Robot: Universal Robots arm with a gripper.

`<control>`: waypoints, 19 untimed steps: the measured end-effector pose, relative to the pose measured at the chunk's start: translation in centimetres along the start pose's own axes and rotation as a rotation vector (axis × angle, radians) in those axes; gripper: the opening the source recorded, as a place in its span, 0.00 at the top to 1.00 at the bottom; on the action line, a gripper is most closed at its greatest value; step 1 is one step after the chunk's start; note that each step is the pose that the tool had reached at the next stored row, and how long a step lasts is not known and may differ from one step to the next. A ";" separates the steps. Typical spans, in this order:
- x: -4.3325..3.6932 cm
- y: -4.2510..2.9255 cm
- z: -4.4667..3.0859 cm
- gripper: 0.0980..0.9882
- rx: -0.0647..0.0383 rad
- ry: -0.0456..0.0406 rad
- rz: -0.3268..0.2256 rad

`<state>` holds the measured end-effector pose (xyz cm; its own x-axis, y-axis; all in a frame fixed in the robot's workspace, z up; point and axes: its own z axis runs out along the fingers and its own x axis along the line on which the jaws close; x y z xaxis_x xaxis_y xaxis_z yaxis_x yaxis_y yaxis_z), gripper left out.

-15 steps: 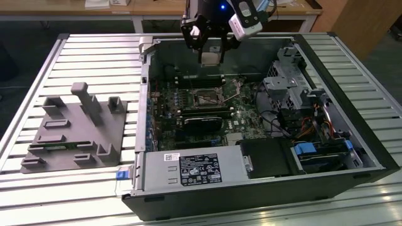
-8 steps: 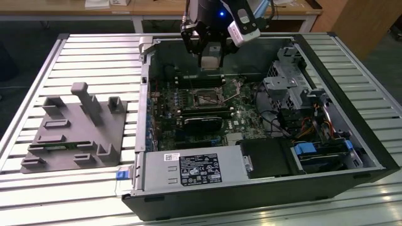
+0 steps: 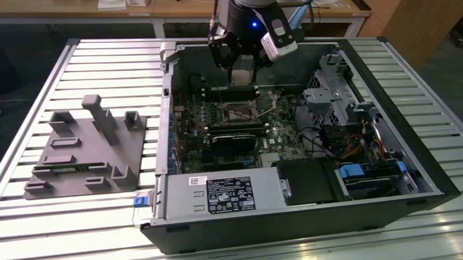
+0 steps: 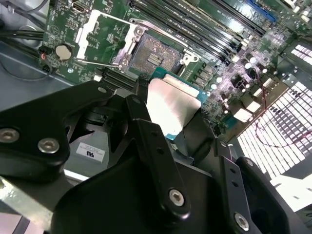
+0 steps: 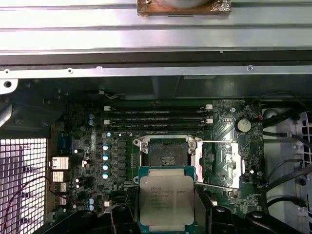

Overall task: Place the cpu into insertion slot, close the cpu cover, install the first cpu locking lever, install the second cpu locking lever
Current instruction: 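Place the cpu into insertion slot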

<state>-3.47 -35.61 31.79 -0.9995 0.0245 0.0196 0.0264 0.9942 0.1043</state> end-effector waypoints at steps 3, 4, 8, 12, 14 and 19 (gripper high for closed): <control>-0.01 -0.05 0.49 0.51 0.001 0.0000 0.000; -0.02 -0.07 0.65 0.51 0.001 -0.0001 0.000; -0.03 -0.13 1.29 0.51 0.002 0.0000 0.000; -0.04 -0.20 1.88 0.51 0.003 -0.0001 0.000; -0.05 -0.23 2.20 0.51 0.004 -0.0001 0.000; -0.06 -0.31 2.97 0.51 0.004 -0.0001 0.000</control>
<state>-3.46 -35.61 28.80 -0.9995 0.0245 0.0195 0.0264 0.9946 0.1001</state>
